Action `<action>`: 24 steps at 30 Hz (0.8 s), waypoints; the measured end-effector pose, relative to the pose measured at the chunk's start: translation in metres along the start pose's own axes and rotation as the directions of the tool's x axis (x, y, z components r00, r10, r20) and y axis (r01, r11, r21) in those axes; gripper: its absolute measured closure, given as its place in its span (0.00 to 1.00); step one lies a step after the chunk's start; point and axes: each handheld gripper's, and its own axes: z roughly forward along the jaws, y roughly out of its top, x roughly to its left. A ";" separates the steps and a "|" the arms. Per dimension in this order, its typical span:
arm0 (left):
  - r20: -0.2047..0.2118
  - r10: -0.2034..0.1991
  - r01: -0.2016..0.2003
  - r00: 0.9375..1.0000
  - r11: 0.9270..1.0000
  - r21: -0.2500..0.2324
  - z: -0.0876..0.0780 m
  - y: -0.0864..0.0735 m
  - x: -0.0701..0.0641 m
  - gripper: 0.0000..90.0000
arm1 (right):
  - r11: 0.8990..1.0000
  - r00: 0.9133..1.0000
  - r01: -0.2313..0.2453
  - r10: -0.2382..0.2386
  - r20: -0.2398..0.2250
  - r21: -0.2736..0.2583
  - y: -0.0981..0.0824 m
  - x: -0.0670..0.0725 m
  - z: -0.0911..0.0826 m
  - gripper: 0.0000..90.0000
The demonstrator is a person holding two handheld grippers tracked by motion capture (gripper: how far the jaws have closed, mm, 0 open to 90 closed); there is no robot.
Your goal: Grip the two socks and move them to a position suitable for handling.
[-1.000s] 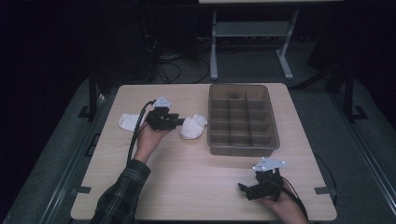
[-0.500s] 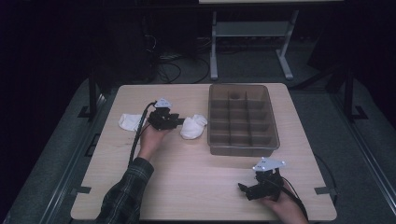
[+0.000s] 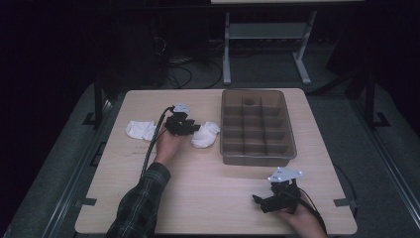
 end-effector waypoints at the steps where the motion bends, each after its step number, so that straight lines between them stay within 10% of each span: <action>1: -0.003 -0.001 0.001 1.000 1.000 0.001 0.002 0.000 0.001 0.66 | 1.000 1.000 0.000 0.000 0.000 0.000 0.000 0.000 0.000 0.00; 13: 0.006 -0.030 0.030 1.000 0.998 0.048 0.018 -0.005 0.001 0.67 | 1.000 1.000 -0.002 0.002 -0.002 0.001 0.000 0.001 0.000 0.00; 24: 0.032 -0.023 0.021 0.999 0.998 0.058 0.020 -0.005 0.001 0.94 | 1.000 1.000 0.003 -0.003 -0.002 0.000 -0.001 0.001 -0.001 0.00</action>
